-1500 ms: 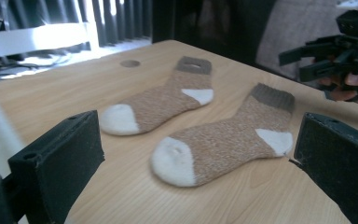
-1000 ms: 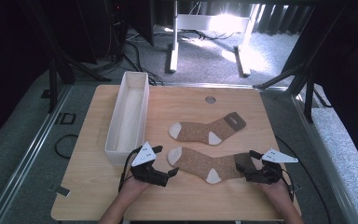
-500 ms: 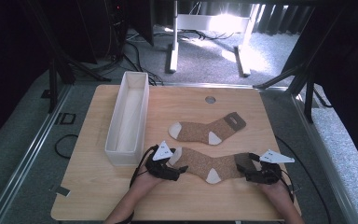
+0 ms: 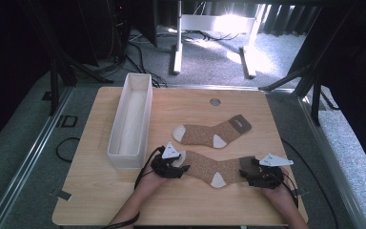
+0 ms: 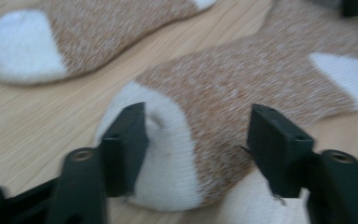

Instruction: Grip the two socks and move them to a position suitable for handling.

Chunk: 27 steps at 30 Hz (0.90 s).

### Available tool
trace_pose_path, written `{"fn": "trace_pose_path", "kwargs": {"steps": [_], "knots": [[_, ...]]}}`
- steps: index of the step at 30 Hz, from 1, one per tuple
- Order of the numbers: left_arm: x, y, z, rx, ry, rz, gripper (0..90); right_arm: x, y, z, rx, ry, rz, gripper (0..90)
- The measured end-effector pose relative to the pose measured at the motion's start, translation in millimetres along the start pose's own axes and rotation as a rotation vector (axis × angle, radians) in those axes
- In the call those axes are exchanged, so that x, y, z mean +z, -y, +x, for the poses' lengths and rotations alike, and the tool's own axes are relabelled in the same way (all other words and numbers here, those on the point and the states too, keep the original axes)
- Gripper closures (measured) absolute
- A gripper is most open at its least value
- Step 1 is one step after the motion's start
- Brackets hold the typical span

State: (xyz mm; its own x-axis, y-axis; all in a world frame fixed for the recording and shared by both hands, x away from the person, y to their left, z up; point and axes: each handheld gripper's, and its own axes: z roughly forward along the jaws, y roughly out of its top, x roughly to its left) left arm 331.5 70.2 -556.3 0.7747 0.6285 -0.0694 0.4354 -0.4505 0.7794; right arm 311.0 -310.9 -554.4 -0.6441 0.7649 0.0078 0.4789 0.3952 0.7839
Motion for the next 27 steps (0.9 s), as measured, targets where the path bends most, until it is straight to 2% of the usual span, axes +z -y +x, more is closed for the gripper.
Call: {"fn": "trace_pose_path", "kwargs": {"steps": [4, 5, 6, 8, 10, 12, 14, 16, 17, 23, 25, 27], "knots": [[1.2, -1.5, -0.6, -0.002, -0.043, 0.023, 56.5, 1.0, 2.4, 2.8, -0.039, 0.033, 0.006, 37.5], [1.2, -1.5, -0.6, -0.002, -0.043, 0.023, 58.4, 1.0, 2.4, 2.8, -0.039, 0.033, 0.006, 37.5], [1.3, -2.4, -0.5, 0.001, -0.047, 0.030, 60.4, 1.2, 1.2, 4.2, -0.061, 0.039, 0.021, 41.3], [1.9, -3.6, -1.0, 0.004, -0.060, 0.043, 64.6, 1.6, 0.4, 4.8, -0.063, 0.038, 0.028, 46.5], [2.2, -4.2, -2.7, 0.008, -0.066, 0.051, 69.3, 1.4, -0.2, 4.8, -0.064, 0.035, 0.032, 56.4], [1.9, -4.1, -2.7, 0.005, -0.060, 0.050, 75.6, 1.3, -0.8, 5.4, -0.064, 0.032, 0.038, 62.0], [0.5, -2.4, -3.2, 0.001, -0.046, 0.045, 80.0, 0.9, -1.7, 4.8, -0.058, 0.023, 0.040, 71.6], [0.5, -2.4, -3.2, 0.001, -0.046, 0.045, 81.6, 0.9, -1.8, 4.7, -0.056, 0.018, 0.041, 71.6], [-1.8, 0.1, -4.1, -0.009, -0.032, 0.034, 83.3, 0.7, -2.3, 4.7, -0.049, 0.016, 0.038, 79.7], [-12.2, -1.0, -7.6, -0.012, -0.017, 0.021, 84.5, -3.7, -6.8, 4.9, -0.034, 0.001, 0.035, 83.6], [-18.5, -2.2, -10.5, -0.015, -0.010, 0.008, 84.6, -8.1, -10.1, 5.8, -0.023, -0.009, 0.016, 83.8], [-25.1, -3.0, -13.7, -0.009, -0.009, 0.005, 84.7, -12.8, -14.0, 7.8, -0.034, -0.015, 0.000, 83.8]]}}
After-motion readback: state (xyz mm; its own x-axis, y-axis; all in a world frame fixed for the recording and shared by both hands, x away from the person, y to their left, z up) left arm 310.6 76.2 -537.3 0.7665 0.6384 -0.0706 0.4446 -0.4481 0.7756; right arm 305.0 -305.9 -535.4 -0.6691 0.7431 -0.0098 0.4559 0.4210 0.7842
